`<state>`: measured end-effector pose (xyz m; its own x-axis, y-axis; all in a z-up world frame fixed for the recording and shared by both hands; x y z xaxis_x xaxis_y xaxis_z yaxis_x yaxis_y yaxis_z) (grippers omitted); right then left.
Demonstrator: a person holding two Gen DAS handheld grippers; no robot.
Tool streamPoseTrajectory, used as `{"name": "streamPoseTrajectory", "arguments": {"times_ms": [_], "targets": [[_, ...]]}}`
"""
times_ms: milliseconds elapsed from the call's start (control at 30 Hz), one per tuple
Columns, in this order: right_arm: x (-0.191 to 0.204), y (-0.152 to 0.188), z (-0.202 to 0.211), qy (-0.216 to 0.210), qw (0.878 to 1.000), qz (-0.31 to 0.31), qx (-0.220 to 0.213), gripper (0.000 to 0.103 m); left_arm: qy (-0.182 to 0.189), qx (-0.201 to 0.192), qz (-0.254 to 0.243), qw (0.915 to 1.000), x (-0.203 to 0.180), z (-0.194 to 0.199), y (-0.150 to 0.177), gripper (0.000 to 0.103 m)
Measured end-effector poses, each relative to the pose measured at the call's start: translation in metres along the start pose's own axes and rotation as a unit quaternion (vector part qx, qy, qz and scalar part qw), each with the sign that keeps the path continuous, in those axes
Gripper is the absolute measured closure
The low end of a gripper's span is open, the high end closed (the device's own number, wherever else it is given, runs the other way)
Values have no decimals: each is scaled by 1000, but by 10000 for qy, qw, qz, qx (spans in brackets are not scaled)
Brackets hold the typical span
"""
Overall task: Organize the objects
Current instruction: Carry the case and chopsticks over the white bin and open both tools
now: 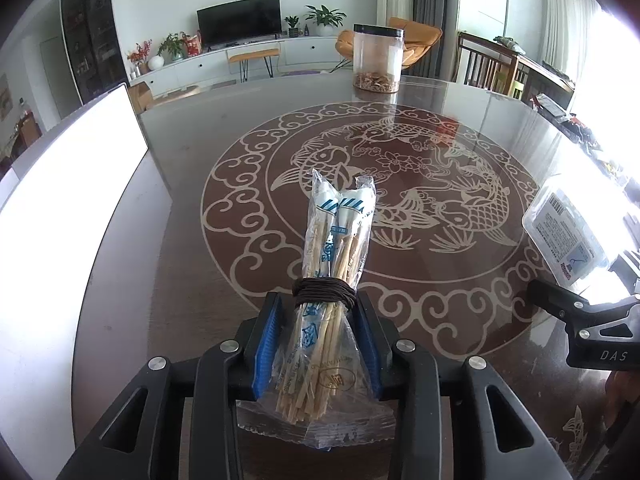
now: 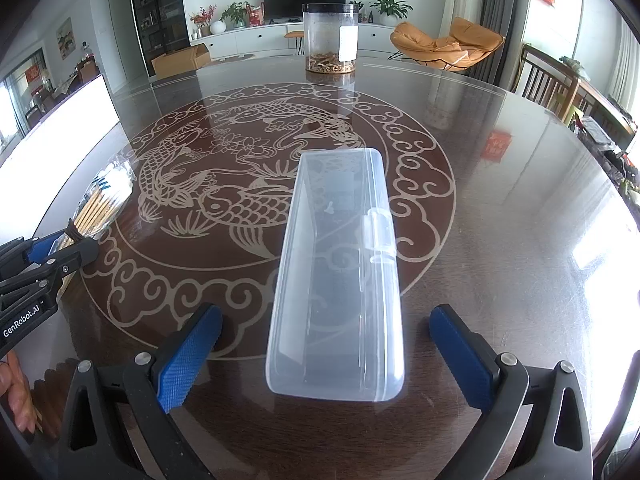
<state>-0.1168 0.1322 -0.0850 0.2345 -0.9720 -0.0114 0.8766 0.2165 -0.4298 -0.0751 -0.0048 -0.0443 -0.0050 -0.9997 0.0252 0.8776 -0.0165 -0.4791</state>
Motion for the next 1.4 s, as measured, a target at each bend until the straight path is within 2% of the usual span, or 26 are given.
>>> {"name": "streamPoseTrajectory", "arguments": {"times_ms": [67, 100, 133, 200, 333, 367, 400, 467, 500, 533, 567, 667, 767, 900, 967, 1033, 1100, 1200, 1300, 1400], "targets": [[-1, 0, 0, -34, 10000, -7, -2, 0, 96, 49, 66, 9999, 3, -2, 1, 38], [0, 1, 2, -123, 9999, 41, 10, 0, 186, 159, 52, 9997, 2, -4, 1, 7], [0, 2, 4, -285, 9995, 97, 64, 0, 268, 329, -3, 9991, 0, -9, 0, 0], [-1, 0, 10, -485, 9987, 43, 117, 0, 189, 375, -140, 9990, -5, -11, 0, 0], [-4, -14, 31, -622, 9978, -161, -188, 1, 228, 390, -212, 9988, -8, -13, 0, 0], [-5, -19, 32, -664, 9973, -255, -194, 10, 244, 414, -245, 9985, -9, -13, -1, 0], [-8, -24, 29, -722, 9967, -357, -90, 38, 272, 459, -326, 9980, -9, -13, -2, 0], [-13, -29, 19, -751, 9952, -518, 348, 71, 385, 551, -569, 9961, -10, -14, -5, 0], [-15, -30, 19, -758, 9945, -592, 416, 70, 381, 493, -575, 9964, -6, -14, -6, 15], [-16, -32, 22, -736, 9944, -636, 419, 70, 375, 323, -520, 9974, -1, -9, -9, 56], [-15, -33, 28, -748, 9941, -672, 405, 70, 434, 223, -485, 9976, 4, -6, -10, 75], [-12, -31, 55, -918, 9924, -784, 221, 70, 756, 139, -121, 9970, 19, -2, -8, 75], [0, -28, 90, -1113, 9904, -814, -36, 70, 1148, -132, 293, 9929, 34, 20, 4, 75], [30, -33, 131, -1382, 9874, -677, -363, 70, 1547, -544, 494, 9852, 51, 77, 13, 75], [57, -41, 151, -1538, 9856, -491, -494, 70, 1767, -721, 582, 9799, 67, 110, 15, 75], [90, -48, 170, -1771, 9820, -219, -615, 70, 1816, -903, 675, 9769, 95, 142, 18, 75], [139, -51, 190, -2126, 9745, 148, -700, 70, 1670, -1067, 836, 9766, 132, 171, 26, 75], [220, -55, 206, -2675, 9588, 712, -639, 70, 1036, -1136, 1154, 9813, 198, 196, 48, 75], [296, -56, 208, -3162, 9401, 1202, -433, 70, 170, -870, 1534, 9842, 267, 197, 75, 75], [366, -42, 197, -3272, 9296, 1691, -109, 70, -438, -353, 1879, 9806, 315, 179, 99, 74]]}}
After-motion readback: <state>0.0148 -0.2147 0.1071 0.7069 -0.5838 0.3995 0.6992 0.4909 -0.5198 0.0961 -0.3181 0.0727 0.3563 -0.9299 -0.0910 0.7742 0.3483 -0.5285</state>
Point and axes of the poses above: each gripper's, at about its wrist camera, not at the fingertips, and z roughly against the way its jaws point, x to its left, y to its underside, the point moved 4 cm from there along -z, roughly the way its jaws point, and after that the axes turned 10 degrees about x, right-handed, at the moved point
